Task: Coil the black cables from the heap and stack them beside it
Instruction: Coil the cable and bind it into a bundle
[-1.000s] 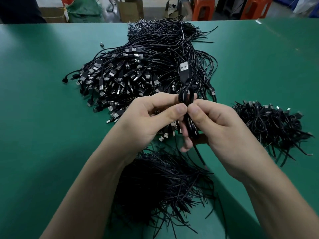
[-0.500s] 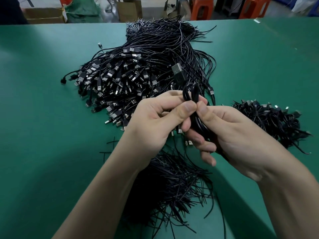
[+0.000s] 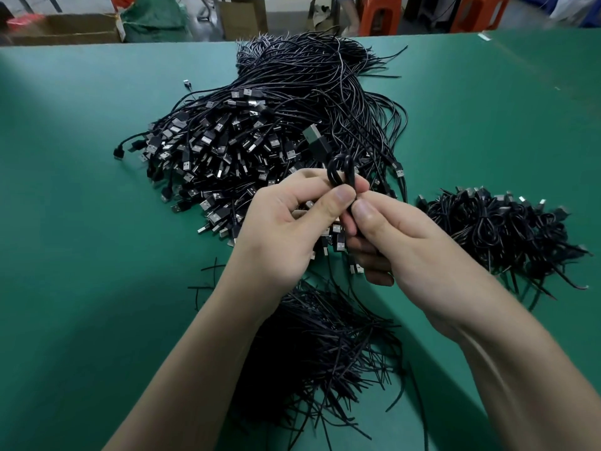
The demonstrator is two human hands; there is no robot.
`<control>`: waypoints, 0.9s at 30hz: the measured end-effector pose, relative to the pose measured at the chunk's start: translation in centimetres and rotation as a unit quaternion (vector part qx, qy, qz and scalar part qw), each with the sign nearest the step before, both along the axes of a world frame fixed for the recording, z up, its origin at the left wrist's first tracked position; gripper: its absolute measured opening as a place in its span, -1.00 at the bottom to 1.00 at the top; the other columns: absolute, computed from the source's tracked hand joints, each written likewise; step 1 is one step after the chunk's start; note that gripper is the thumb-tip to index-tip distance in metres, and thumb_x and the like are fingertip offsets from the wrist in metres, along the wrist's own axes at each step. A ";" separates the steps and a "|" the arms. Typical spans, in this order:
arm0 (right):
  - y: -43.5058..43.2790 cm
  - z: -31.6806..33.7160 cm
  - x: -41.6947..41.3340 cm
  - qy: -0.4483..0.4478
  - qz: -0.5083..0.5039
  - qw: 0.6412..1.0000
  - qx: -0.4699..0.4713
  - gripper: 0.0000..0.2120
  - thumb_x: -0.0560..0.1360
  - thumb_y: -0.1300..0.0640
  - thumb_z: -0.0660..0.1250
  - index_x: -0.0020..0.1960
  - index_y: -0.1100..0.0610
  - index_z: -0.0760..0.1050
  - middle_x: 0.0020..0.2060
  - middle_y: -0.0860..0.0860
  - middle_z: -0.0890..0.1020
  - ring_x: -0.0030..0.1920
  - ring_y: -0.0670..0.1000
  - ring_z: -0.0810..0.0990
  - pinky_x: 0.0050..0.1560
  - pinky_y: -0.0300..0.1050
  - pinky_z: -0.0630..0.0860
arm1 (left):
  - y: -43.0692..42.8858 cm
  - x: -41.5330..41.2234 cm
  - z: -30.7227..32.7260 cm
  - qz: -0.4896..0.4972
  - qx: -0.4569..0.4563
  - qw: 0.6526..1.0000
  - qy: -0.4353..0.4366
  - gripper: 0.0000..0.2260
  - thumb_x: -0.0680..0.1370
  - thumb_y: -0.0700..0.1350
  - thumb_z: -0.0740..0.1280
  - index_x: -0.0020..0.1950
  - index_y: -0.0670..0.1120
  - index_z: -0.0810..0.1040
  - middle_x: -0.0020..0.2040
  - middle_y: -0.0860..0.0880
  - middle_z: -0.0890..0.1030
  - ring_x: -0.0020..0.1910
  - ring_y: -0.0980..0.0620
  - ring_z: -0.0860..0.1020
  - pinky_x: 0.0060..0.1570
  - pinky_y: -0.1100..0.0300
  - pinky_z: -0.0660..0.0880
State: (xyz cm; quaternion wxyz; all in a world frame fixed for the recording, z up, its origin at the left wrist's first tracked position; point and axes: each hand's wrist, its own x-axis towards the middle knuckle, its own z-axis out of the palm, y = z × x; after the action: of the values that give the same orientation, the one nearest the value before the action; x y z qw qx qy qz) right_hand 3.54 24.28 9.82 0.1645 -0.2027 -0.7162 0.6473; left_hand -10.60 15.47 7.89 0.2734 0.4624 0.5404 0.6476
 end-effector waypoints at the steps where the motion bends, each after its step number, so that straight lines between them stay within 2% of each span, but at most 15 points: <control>1: 0.0 -0.2 -0.1 0.005 -0.004 1.000 0.002 -0.67 0.73 0.04 0.08 -0.19 0.06 0.36 -0.41 -0.17 0.31 -0.41 -0.10 0.22 -0.41 -0.24 0.20 | 0.0 -0.1 0.0 -0.002 0.000 1.000 0.003 -0.83 0.67 -0.21 0.33 0.05 -0.13 0.73 0.06 0.00 0.70 0.10 0.08 0.68 0.07 0.24 0.59; 4: 0.3 -0.7 -0.3 0.017 -0.035 0.999 0.031 -0.68 0.72 0.00 0.10 -0.19 0.06 0.37 -0.42 -0.17 0.33 -0.43 -0.13 0.24 -0.42 -0.27 0.21 | -0.2 -0.9 0.1 -0.005 -0.020 0.997 0.071 -0.83 0.68 -0.18 0.33 0.07 -0.10 0.73 0.05 0.04 0.70 0.12 0.12 0.65 0.14 0.28 0.54; 6: 0.6 -0.9 -0.3 0.001 -0.073 0.993 0.090 -0.70 0.65 -0.08 0.12 -0.21 0.02 0.37 -0.43 -0.16 0.34 -0.43 -0.13 0.26 -0.38 -0.19 0.23 | -0.5 -1.6 -0.2 0.019 -0.087 0.982 0.168 -0.84 0.69 -0.09 0.33 0.02 0.03 0.71 -0.10 0.11 0.68 -0.07 0.18 0.63 -0.01 0.34 0.53; 7: 0.7 -1.0 -0.3 -0.011 -0.091 0.988 0.121 -0.70 0.63 -0.11 0.11 -0.21 0.02 0.37 -0.43 -0.16 0.35 -0.43 -0.12 0.28 -0.36 -0.12 0.24 | -0.5 -1.9 -0.5 0.032 -0.148 0.960 0.235 -0.84 0.68 -0.01 0.33 0.02 0.10 0.71 -0.14 0.10 0.68 -0.14 0.15 0.62 -0.06 0.27 0.55; 8: 0.8 -1.1 -0.3 -0.019 -0.106 0.984 0.142 -0.69 0.62 -0.12 0.11 -0.21 0.02 0.37 -0.43 -0.15 0.36 -0.42 -0.10 0.28 -0.33 -0.05 0.26 | -0.4 -2.1 -0.7 0.036 -0.217 0.922 0.319 -0.83 0.68 0.06 0.32 0.04 0.13 0.71 -0.12 0.10 0.69 -0.12 0.11 0.63 -0.05 0.17 0.57; 10: 0.7 -1.2 -0.4 -0.023 -0.120 0.979 0.162 -0.70 0.63 -0.10 0.11 -0.23 0.00 0.35 -0.43 -0.13 0.36 -0.41 -0.07 0.29 -0.31 0.01 0.28 | -0.2 -2.1 -1.0 0.017 -0.345 0.825 0.448 -0.80 0.67 0.13 0.30 0.10 0.16 0.71 0.00 0.17 0.70 0.00 0.09 0.64 -0.03 0.16 0.52; 11: 0.5 -1.2 -0.4 -0.020 -0.120 0.978 0.168 -0.69 0.65 -0.07 0.12 -0.25 -0.04 0.34 -0.42 -0.13 0.36 -0.41 -0.07 0.30 -0.32 0.02 0.30 | -0.1 -2.0 -1.0 0.003 -0.380 0.797 0.469 -0.82 0.66 0.13 0.31 0.12 0.19 0.70 0.05 0.19 0.69 0.05 0.10 0.64 -0.06 0.19 0.47; 13: 0.3 -1.2 -0.6 -0.015 -0.114 0.977 0.177 -0.66 0.70 -0.01 0.12 -0.27 -0.09 0.32 -0.42 -0.14 0.36 -0.41 -0.08 0.32 -0.33 0.00 0.32 | 0.0 -1.8 -1.0 -0.015 -0.415 0.773 0.479 -0.85 0.64 0.09 0.35 0.14 0.23 0.70 0.10 0.19 0.68 0.10 0.09 0.62 -0.09 0.21 0.38; 17: 0.2 -1.1 -0.6 -0.014 -0.102 0.976 0.191 -0.68 0.71 0.03 0.12 -0.22 0.02 0.34 -0.45 -0.08 0.41 -0.46 -0.08 0.39 -0.39 -0.13 0.36 | 0.1 -1.6 -1.2 -0.016 -0.412 0.762 0.499 -0.85 0.61 0.08 0.39 0.15 0.26 0.69 0.10 0.17 0.67 0.12 0.08 0.60 -0.10 0.23 0.34; 22: 0.0 -0.9 -0.6 -0.019 -0.080 0.980 0.182 -0.69 0.72 0.03 0.12 -0.20 0.04 0.36 -0.36 -0.01 0.51 -0.46 0.03 0.51 -0.30 0.10 0.48 | 0.1 -1.5 -1.5 -0.007 -0.390 0.768 0.507 -0.87 0.58 0.10 0.40 0.10 0.24 0.70 -0.07 0.17 0.68 0.03 0.18 0.58 -0.22 0.25 0.31; 24: -0.1 -1.0 -0.7 -0.019 -0.077 0.980 0.184 -0.68 0.72 0.03 0.12 -0.21 0.02 0.35 -0.36 -0.01 0.52 -0.45 0.04 0.53 -0.30 0.09 0.49 | 0.1 -1.6 -1.7 -0.006 -0.387 0.773 0.503 -0.89 0.59 0.10 0.40 0.07 0.22 0.70 -0.10 0.16 0.67 0.01 0.18 0.57 -0.26 0.26 0.29; 27: -0.1 -1.0 -0.7 -0.018 -0.077 0.981 0.179 -0.67 0.72 0.04 0.12 -0.22 0.00 0.34 -0.37 -0.02 0.52 -0.45 0.05 0.52 -0.29 0.03 0.48 | 0.1 -1.7 -2.3 -0.012 -0.373 0.775 0.510 -0.89 0.60 0.10 0.38 0.06 0.19 0.69 -0.12 0.16 0.57 0.06 0.15 0.55 -0.14 0.21 0.38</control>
State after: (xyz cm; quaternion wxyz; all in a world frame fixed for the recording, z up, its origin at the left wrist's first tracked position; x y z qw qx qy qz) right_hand 2.84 24.20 8.78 0.2344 -0.2366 -0.8054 0.4903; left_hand -12.29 15.53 5.62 0.1161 0.5932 0.7942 0.0614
